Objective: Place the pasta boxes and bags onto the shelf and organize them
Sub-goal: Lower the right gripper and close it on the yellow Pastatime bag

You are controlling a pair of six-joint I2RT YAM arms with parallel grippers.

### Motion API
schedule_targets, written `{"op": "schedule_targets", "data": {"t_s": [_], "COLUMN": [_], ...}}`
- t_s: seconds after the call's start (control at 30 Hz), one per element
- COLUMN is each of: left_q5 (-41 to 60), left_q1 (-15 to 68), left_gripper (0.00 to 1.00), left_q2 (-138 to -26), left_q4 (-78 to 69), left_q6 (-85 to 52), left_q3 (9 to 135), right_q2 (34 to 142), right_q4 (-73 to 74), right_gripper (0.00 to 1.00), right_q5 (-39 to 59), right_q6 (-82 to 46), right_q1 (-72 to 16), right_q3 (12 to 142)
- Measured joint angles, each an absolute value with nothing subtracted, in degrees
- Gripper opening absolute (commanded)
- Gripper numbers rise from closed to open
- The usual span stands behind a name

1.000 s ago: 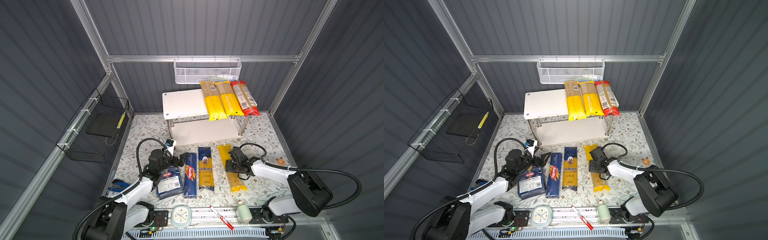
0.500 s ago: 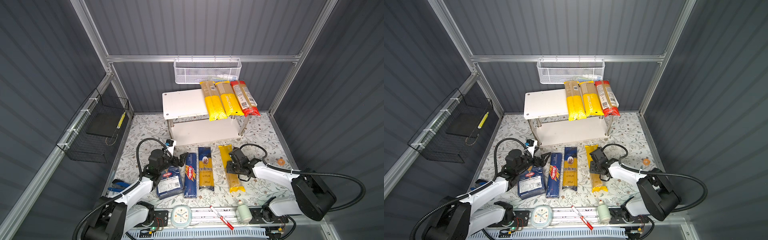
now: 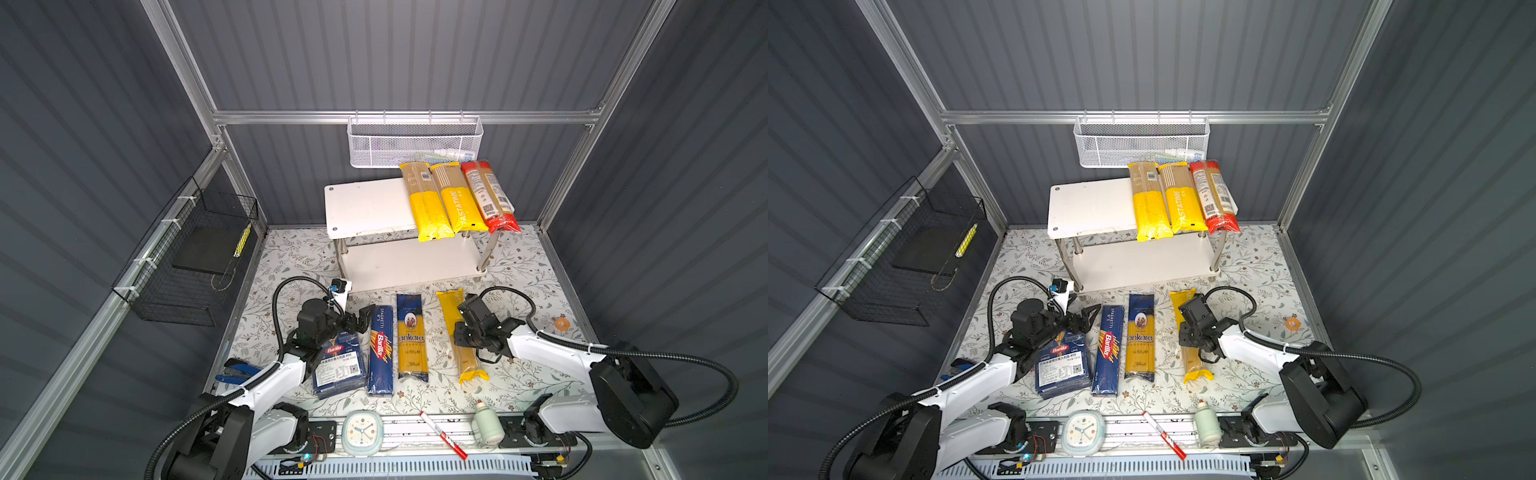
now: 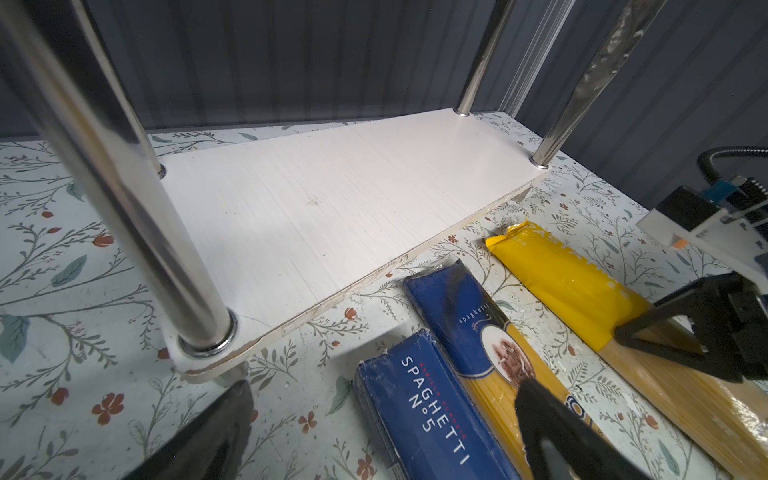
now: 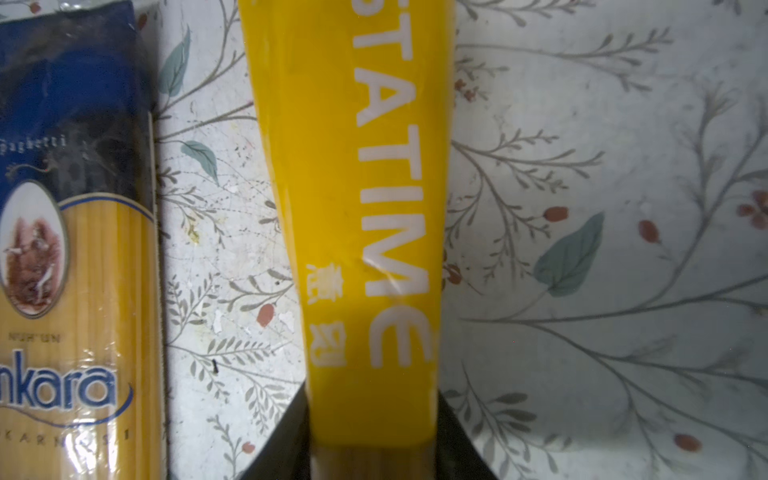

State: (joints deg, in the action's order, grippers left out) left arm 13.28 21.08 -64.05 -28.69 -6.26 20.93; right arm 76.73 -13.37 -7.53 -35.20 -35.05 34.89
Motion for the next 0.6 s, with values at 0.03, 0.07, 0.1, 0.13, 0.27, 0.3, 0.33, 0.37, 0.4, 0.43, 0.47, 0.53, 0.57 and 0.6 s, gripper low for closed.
{"op": "schedule_targets", "data": {"t_s": [0.03,0.07,0.1,0.13,0.27,0.3,0.33,0.37,0.4,0.43,0.47,0.53,0.57,0.6], "left_q5": [12.99,12.80,12.53,12.32,11.29,10.98,10.70,10.39,10.22,10.00,9.85,9.52,9.32,9.06], "left_q1": [21.08,21.08,21.08,21.08,21.08,21.08,21.08,21.08,21.08,21.08,21.08,21.08,21.08,21.08], "left_gripper": [0.99,0.99,0.99,0.99,0.99,0.99,0.99,0.99,0.99,0.99,0.99,0.99,0.99,0.99], "left_q2": [-63.90,-63.70,-63.55,-63.37,-62.96,-62.96,-62.96,-62.96,-62.96,-62.98,-62.98,-62.98,-62.98,-62.89], "left_q4": [-28.34,-28.08,-27.92,-27.81,-27.18,-27.00,-26.83,-26.70,-26.57,-26.52,-26.52,-26.50,-26.48,-26.39], "left_q6": [-6.26,-6.26,-6.26,-6.26,-6.26,-6.26,-6.26,-6.24,-6.26,-6.26,-6.26,-6.24,-6.24,-6.24], "left_q3": [20.93,20.93,20.93,20.93,20.93,20.93,20.93,20.93,20.93,20.93,20.93,20.93,20.93,20.93], "right_q2": [76.12,75.31,74.43,73.71,70.83,70.04,69.36,68.60,68.03,67.66,67.48,67.70,68.01,68.23], "right_q4": [-13.32,-13.28,-13.28,-13.30,-13.13,-12.80,-12.45,-11.94,-11.42,-10.85,-10.24,-10.07,-10.50,-11.00], "right_gripper": [0.34,0.33,0.33,0.32,0.31,0.29,0.28,0.28,0.28,0.31,0.38,0.52,0.56,0.60], "right_q5": [-7.53,-7.53,-7.53,-7.55,-7.81,-7.92,-7.94,-7.97,-7.99,-7.97,-7.97,-7.90,-7.90,-7.94], "right_q6": [-35.22,-35.38,-35.57,-35.62,-35.79,-35.81,-35.81,-35.90,-35.94,-35.97,-35.94,-35.86,-35.48,-35.53], "right_q1": [-35.18,-35.31,-35.48,-35.64,-36.56,-36.82,-36.99,-37.26,-37.52,-37.69,-37.87,-38.06,-38.09,-38.09], "right_q3": [34.68,34.37,34.04,33.78,33.41,33.41,33.41,33.41,33.43,33.43,33.45,33.74,34.09,34.35]}}
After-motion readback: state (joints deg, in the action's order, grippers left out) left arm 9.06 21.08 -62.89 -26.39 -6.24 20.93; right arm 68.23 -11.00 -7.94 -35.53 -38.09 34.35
